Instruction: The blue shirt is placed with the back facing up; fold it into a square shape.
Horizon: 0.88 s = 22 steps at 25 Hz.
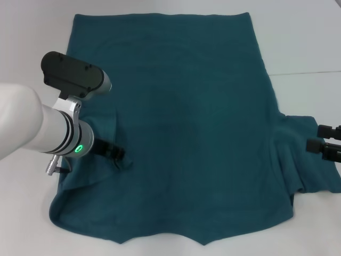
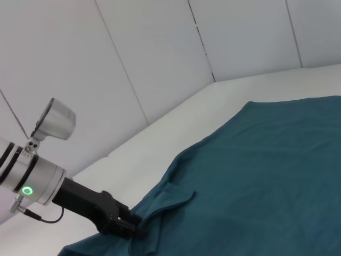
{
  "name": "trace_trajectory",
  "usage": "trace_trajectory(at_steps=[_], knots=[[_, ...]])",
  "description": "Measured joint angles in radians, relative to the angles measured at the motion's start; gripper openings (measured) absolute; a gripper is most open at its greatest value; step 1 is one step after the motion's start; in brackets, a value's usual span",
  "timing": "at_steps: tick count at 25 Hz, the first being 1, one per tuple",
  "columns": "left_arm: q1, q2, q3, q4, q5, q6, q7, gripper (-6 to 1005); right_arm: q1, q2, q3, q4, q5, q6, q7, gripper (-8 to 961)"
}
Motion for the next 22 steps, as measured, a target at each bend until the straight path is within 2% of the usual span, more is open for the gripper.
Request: trace_trajectory(at_steps=[5,11,19,22], knots=[[-0.003,0.000,0.002,-0.003,-0.001,-0.001,0.000,346,0.000,0.003,0.000,0.000,0.000,0.000,0.001,765],[-0.006,0.000,0.000,-0.010,-0.001,-0.001,-0.001,142,0.000,0.004,0.000,0.000,0.000,0.000,0.003,764],[-0.019,0.000,0.002,-0.016,-0.005,-0.011,-0.007,-1,0.000,0.005,0.001,0.006,0.000,0.000,0.003,765],[-0.035,0.000,0.002,-0.014,-0.012,-0.010,-0.007,-1,0.000,0.005,0.004,0.012,0.000,0.000,-0.001,765]])
